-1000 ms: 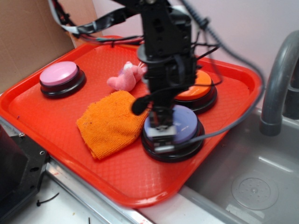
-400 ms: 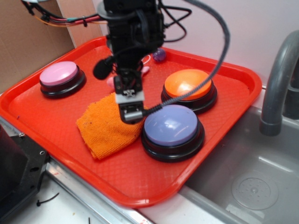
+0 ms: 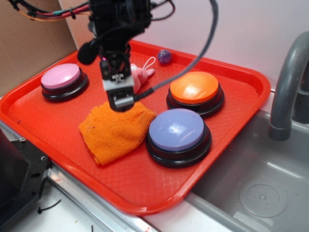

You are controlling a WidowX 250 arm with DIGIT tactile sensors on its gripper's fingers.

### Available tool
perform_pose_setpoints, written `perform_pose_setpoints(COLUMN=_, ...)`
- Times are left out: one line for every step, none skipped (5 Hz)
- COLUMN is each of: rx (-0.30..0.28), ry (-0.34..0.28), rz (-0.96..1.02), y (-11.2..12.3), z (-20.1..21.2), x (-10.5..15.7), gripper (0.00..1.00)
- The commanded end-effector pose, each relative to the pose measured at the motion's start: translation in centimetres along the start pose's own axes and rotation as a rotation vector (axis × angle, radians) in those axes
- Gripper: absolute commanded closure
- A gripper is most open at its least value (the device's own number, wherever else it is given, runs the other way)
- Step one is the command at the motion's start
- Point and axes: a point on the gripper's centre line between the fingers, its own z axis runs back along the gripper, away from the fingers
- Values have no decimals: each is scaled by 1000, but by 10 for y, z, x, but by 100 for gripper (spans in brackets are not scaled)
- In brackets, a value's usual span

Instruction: Push the purple button.

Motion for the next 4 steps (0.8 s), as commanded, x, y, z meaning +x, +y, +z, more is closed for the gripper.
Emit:
perform_pose_setpoints(rx=-41, ry=-86, rz=94, y=1, z=32, x=-14, gripper=0)
perform_pose_setpoints(rx=-20, ry=-28, rz=198, y=5, z=37, x=-21, gripper=0)
perform_pose_setpoints(rx=-19, ry=-5, rz=273, y=9, z=42, x=-28, gripper=0)
perform_pose_setpoints(rx=-28, ry=0, rz=329, y=14, z=44, x=-36, gripper=0)
